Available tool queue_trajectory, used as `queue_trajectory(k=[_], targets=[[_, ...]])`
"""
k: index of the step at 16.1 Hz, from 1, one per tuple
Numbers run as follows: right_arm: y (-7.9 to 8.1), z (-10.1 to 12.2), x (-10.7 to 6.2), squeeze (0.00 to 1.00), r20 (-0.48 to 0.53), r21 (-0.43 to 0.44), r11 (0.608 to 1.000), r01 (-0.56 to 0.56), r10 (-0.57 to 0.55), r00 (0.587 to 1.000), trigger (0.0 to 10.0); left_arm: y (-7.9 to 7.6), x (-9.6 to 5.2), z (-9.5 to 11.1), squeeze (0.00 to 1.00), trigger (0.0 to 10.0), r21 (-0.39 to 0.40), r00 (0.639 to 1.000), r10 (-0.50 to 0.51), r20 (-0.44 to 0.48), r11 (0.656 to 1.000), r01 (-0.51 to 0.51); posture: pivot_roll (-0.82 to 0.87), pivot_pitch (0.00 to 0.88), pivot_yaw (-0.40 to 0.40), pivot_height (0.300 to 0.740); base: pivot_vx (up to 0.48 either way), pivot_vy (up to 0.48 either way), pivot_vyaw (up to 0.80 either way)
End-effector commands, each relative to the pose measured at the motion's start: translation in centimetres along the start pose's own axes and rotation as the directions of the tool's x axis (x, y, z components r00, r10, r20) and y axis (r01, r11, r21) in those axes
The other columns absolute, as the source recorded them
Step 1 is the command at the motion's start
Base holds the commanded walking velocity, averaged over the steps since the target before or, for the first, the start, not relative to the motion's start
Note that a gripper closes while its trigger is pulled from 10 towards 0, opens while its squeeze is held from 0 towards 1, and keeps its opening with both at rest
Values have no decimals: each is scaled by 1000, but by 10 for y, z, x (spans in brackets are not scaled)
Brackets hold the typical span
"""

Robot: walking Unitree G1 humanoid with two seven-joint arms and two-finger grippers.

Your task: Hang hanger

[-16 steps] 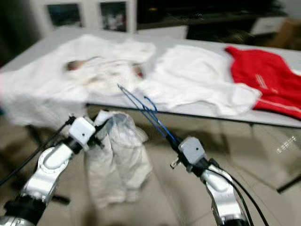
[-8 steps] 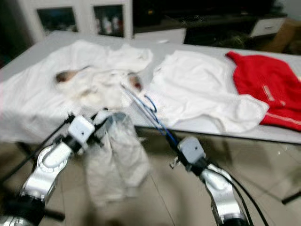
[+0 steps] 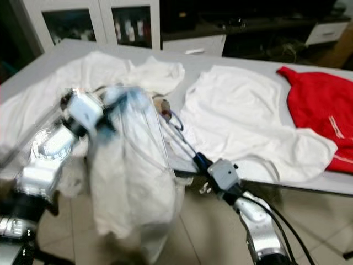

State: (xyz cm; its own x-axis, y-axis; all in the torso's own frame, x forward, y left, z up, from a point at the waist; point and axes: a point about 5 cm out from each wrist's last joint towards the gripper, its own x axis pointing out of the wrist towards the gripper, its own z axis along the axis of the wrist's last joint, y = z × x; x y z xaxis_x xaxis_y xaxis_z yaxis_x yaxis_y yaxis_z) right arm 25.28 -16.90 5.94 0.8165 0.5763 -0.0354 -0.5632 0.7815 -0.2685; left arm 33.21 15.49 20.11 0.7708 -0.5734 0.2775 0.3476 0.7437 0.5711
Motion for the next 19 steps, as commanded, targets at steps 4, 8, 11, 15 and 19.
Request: queue_trajectory(k=[4, 8, 11, 15, 19], targets=[[-7, -1, -6, 0, -7, -3, 999, 40, -40, 999, 10000, 38, 25, 31, 0, 10000, 28, 989, 76, 128, 996, -80, 57, 0, 8, 740, 85, 0, 0], [-5, -1, -5, 0, -2, 2, 999, 46, -46, 999, 10000, 66, 46, 51, 0, 10000, 90, 977, 106, 186, 988, -124, 50, 0, 13, 740, 0, 0, 0], [-5, -1, -6, 0, -3, 4, 999, 51, -51, 999, 10000, 76, 54, 57, 0, 10000, 108, 975, 111, 191, 985, -133, 42, 0, 17, 740, 0, 0, 0], [-4, -2, -7, 0, -6, 11, 997, 73, -73, 997, 10000, 59, 61, 28, 0, 10000, -13, 993, 98, 61, 995, -98, 27, 0, 28, 740, 0, 0, 0], [-3, -3, -7, 0, -7, 14, 997, 75, -74, 997, 10000, 58, 65, 23, 0, 10000, -98, 989, 139, 49, 986, -134, 31, 0, 26, 740, 107, 0, 0]])
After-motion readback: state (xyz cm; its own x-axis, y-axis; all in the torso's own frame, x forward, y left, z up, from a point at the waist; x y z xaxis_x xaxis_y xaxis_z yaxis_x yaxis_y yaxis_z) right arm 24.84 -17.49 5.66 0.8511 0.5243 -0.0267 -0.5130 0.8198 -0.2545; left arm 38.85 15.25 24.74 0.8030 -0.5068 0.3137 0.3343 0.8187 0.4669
